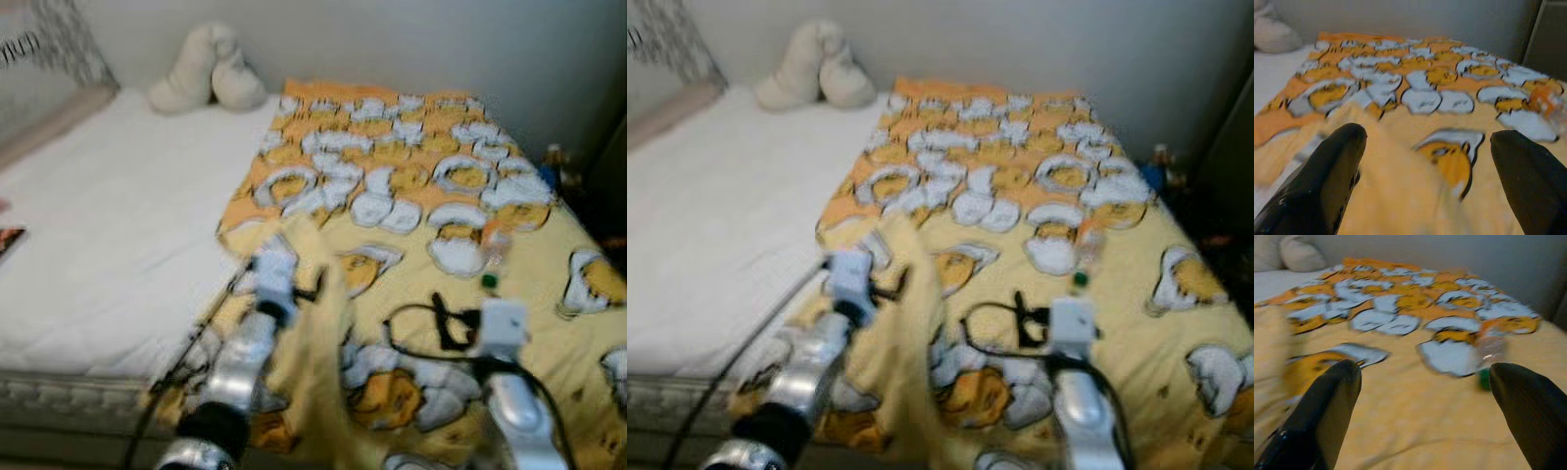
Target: Clean up the room
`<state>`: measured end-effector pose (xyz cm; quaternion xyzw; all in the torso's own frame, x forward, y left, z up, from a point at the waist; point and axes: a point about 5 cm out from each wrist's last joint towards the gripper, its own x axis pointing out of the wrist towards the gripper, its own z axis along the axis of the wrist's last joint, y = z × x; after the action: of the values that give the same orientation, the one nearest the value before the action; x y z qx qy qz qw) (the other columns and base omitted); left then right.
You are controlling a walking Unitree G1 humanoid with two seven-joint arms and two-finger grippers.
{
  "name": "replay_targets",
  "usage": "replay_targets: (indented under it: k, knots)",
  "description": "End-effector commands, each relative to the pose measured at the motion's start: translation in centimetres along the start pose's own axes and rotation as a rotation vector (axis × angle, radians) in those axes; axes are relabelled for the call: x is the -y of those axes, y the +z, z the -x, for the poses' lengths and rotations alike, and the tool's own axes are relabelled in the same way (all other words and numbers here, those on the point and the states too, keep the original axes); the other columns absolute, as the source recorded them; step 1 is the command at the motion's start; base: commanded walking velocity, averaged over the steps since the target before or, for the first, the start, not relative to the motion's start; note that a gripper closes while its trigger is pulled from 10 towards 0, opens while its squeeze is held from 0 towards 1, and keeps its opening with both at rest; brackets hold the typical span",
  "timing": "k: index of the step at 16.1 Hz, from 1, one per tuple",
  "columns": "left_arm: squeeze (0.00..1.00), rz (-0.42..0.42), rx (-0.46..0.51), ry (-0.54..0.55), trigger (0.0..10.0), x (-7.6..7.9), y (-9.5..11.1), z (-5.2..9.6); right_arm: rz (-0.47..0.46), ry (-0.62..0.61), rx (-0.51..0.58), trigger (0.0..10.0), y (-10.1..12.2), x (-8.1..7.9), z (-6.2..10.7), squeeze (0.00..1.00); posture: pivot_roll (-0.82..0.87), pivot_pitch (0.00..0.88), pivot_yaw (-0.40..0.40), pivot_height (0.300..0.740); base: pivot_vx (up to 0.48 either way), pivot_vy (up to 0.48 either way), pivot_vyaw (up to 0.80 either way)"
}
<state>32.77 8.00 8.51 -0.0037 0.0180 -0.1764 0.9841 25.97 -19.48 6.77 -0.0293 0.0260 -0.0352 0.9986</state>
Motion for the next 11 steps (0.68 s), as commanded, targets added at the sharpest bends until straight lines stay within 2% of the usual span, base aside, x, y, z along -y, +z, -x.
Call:
replay_targets:
  k: [1,2,6,11]
  knots:
    - [1.00,-0.017,0.006,0.024,10.0,-1.4,0.3,0.1,-0.012,0.015,0.025,10.0,0.5,-0.7,-0.2,0.00,-0.04,0.000,0.042,0.740,0.322,-0.352,0.00]
    - [1.00,-0.018,0.005,0.018,10.0,-1.3,0.2,0.1,-0.012,0.009,0.019,10.0,0.4,-0.7,0.0,0.00,-0.04,0.000,0.046,0.740,0.326,-0.349,0.00]
    - [1.00,-0.022,-0.009,0.005,10.0,-1.2,0.2,-0.2,-0.015,0.001,0.006,10.0,0.1,-0.7,0.3,0.00,-0.05,0.000,0.053,0.740,0.322,-0.352,-0.69]
    - [1.00,-0.020,-0.034,0.039,10.0,-2.2,1.5,-2.0,-0.018,0.002,-0.008,10.0,-0.2,-1.0,0.9,0.00,-0.06,0.000,0.048,0.740,0.322,-0.352,-0.68]
